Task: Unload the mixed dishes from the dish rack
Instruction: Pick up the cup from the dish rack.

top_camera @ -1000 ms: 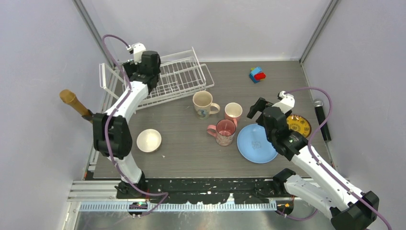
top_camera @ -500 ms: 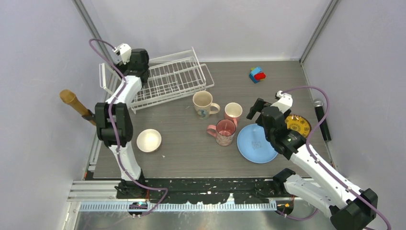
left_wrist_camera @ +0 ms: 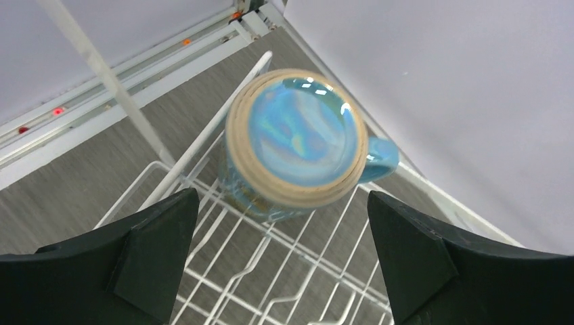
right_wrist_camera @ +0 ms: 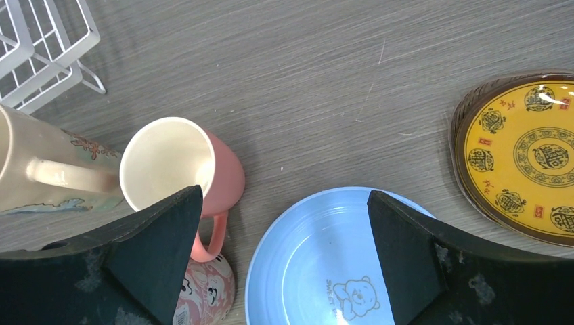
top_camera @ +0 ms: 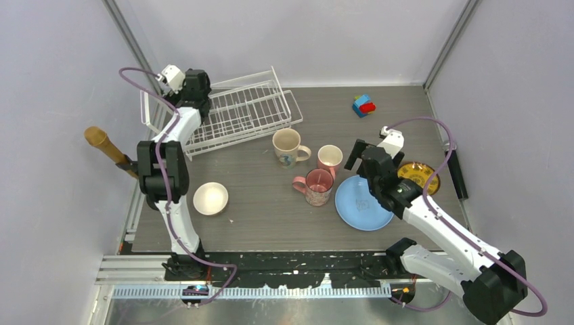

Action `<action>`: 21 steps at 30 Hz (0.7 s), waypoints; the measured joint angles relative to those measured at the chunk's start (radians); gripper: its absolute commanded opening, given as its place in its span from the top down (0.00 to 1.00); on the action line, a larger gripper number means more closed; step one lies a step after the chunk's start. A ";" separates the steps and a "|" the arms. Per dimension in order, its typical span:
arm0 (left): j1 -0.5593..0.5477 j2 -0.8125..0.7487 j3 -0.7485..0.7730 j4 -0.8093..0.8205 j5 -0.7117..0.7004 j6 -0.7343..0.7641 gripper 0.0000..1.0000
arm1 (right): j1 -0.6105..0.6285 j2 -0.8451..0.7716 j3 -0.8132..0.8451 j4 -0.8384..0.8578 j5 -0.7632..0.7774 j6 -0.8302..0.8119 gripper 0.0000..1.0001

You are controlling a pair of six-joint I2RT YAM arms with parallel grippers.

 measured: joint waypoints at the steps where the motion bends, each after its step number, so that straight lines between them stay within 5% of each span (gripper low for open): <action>1: 0.000 0.009 0.018 -0.011 -0.005 -0.010 0.00 | 0.000 0.010 0.000 0.002 -0.003 -0.001 0.00; 9: 0.011 0.128 0.210 -0.153 -0.057 -0.105 0.00 | 0.000 0.042 0.007 0.012 -0.024 -0.011 0.00; 21: 0.013 0.191 0.273 -0.174 -0.083 -0.163 0.00 | 0.000 0.067 0.011 0.048 -0.027 -0.045 0.00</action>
